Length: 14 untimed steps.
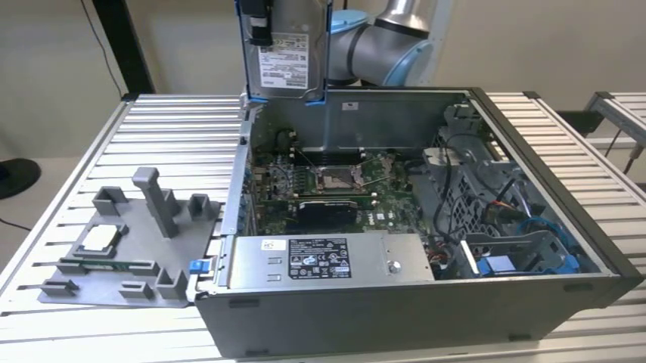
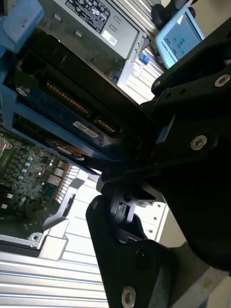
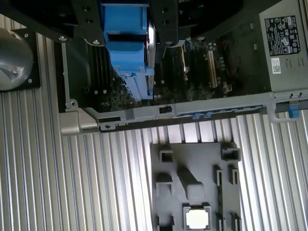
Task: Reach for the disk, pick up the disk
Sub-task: 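Pick up the disk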
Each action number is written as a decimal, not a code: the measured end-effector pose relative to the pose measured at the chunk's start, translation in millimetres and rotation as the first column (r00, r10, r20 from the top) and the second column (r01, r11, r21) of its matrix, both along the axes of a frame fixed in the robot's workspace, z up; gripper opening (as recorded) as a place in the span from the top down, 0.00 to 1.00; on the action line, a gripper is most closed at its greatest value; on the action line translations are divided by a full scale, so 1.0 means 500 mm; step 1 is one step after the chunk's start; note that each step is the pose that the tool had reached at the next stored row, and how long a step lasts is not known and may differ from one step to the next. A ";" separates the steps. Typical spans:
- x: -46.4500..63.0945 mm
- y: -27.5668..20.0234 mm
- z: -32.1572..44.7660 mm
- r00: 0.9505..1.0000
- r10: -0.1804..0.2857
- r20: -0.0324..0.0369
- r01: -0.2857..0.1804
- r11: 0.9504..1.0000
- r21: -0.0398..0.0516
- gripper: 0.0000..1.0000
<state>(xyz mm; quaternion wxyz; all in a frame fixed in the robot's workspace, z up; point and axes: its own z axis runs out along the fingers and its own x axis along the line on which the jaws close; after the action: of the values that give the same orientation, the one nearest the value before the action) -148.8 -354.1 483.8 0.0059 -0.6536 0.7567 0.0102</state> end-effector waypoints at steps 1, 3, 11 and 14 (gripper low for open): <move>0.006 0.0000 0.000 1.000 0.000 0.000 0.000 1.000 0.000 1.00; 0.018 0.0000 0.000 1.000 0.000 0.000 0.000 1.000 0.000 1.00; 0.065 0.0000 0.000 1.000 0.000 -0.001 0.000 1.000 0.000 1.00; 0.083 0.0000 0.000 1.000 0.000 -0.001 0.000 1.000 0.000 1.00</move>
<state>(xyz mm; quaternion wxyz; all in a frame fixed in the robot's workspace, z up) -107.3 -354.1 483.8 0.0054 -0.6536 0.7567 0.0106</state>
